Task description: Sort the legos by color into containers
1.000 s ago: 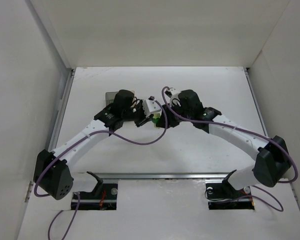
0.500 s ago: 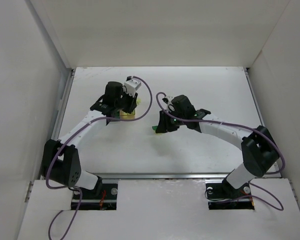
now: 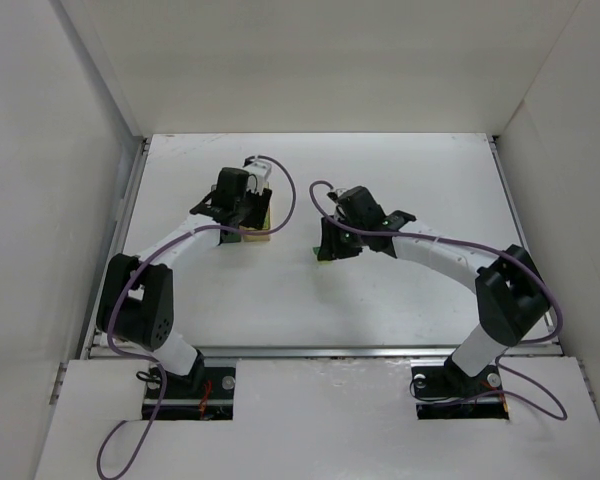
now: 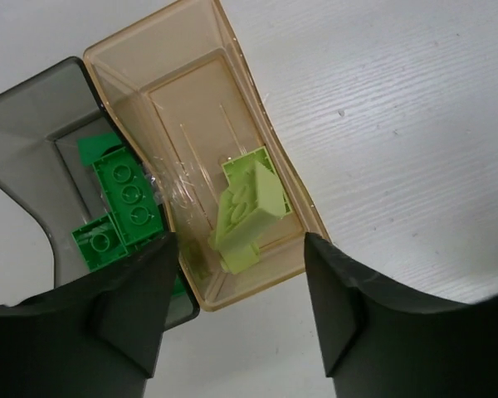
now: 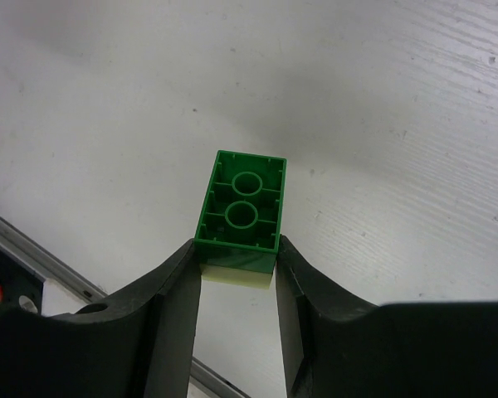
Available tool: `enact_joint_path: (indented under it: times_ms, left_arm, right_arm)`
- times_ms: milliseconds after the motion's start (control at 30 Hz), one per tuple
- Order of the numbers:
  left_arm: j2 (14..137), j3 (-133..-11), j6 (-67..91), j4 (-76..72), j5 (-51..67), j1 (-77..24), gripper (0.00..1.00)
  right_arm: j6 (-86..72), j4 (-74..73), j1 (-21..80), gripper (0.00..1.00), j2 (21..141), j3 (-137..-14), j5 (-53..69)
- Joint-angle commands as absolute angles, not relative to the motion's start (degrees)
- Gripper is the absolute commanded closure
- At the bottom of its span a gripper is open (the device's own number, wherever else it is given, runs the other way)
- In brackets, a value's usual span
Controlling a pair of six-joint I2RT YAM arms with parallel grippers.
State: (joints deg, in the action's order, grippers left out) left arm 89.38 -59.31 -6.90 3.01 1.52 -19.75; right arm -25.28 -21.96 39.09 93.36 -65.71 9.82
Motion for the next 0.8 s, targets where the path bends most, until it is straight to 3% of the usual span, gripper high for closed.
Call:
enact_joint_path:
  times_ms: [0, 100, 233, 367, 467, 567, 600, 767]
  left_arm:
    - [86.2, -59.2, -7.4, 1.7, 2.5, -20.2, 0.39]
    - [85.1, -59.2, -7.4, 2.4, 1.9, -20.8, 0.23]
    - [84.6, -59.9, -8.0, 4.0, 1.9, -20.8, 0.23]
    - [84.0, -60.5, -8.0, 5.2, 1.4, -20.8, 0.23]
    - [84.0, -61.0, -8.0, 5.2, 1.4, -20.8, 0.23]
    - [84.0, -61.0, -8.0, 5.7, 1.4, -21.4, 0.23]
    - [84.0, -61.5, -8.0, 5.7, 1.4, -21.4, 0.23]
    - [83.5, -61.5, -8.5, 5.7, 1.9, -21.4, 0.24]
  right_arm:
    - [-24.5, -23.5, 39.7, 1.0, 93.9, -67.4, 7.3]
    - [-24.0, -28.3, 39.7, 1.0, 96.9, -70.3, 4.2]
    - [-22.8, -31.5, 39.7, 0.94, 99.8, -72.9, 1.2]
    - [-22.2, -31.6, 39.7, 0.72, 101.7, -72.9, -0.2]
    - [-21.7, -31.6, 39.7, 0.66, 103.3, -72.9, -0.8]
    - [-21.7, -30.0, 39.7, 0.51, 104.7, -71.7, -0.1]
    - [-21.7, -30.0, 39.7, 0.42, 104.7, -71.7, -0.1]
    - [-22.9, -29.4, 39.7, 0.37, 104.7, -69.9, -0.1]
